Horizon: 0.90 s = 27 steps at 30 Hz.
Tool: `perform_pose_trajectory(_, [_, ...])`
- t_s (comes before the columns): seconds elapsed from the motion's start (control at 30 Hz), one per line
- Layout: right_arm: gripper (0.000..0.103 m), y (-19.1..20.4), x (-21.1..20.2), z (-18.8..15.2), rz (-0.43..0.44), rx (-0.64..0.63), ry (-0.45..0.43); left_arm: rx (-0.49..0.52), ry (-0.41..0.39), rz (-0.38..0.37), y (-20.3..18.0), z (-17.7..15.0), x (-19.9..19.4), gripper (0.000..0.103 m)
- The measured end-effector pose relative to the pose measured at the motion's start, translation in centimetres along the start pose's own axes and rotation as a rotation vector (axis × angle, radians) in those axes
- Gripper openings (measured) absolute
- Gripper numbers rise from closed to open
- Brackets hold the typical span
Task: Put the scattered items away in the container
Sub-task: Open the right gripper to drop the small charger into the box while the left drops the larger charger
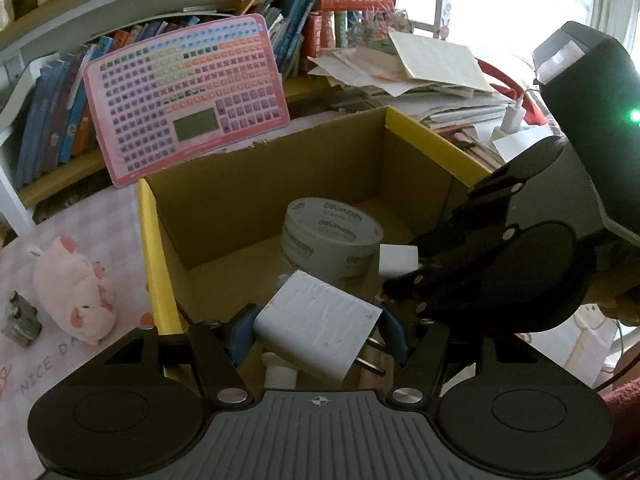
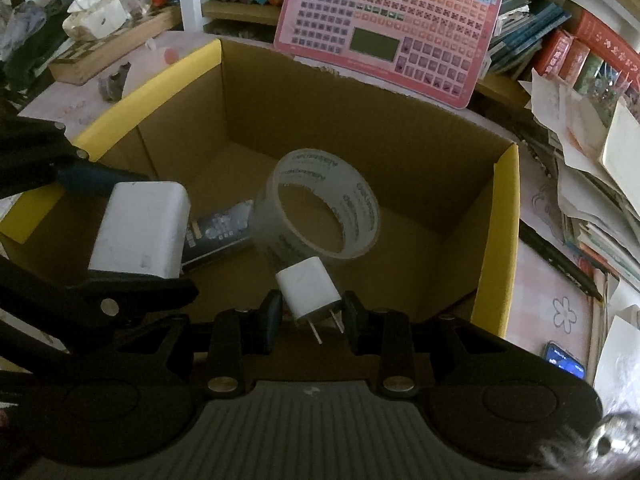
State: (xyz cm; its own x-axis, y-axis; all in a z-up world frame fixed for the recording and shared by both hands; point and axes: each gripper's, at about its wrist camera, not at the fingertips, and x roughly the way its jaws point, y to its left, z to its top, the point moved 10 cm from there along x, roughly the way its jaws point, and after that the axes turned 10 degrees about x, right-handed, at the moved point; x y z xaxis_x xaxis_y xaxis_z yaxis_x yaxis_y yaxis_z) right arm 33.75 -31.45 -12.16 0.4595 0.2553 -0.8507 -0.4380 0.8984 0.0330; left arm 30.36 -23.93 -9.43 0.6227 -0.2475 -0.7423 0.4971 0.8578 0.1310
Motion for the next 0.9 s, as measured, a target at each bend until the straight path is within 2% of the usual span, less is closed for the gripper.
perform_pose_trajectory(0.13, [0.040,0.0,-0.7,0.4,-0.004,0.002,-0.036,-0.020,-0.015,0.026,0.3,-0.1,-0.3,0.073])
perform_pose_trajectory(0.33, [0.052,0.1,-3.1,0.9,0.012,0.041,-0.132,-0.044,-0.090,0.050,0.5,0.3,-2.4,0.075])
perform_pose_trajectory(0.67, [0.054,0.3,-8.2,0.8,0.009,0.113,-0.268,-0.078,-0.210,0.067,0.4,0.4,-7.1,0.078])
perform_pose_trajectory(0.9, [0.056,1.6,-11.3,-0.6,-0.038,0.160,-0.331,-0.101,-0.263,0.080,1.2,-1.0,-10.2,0.080])
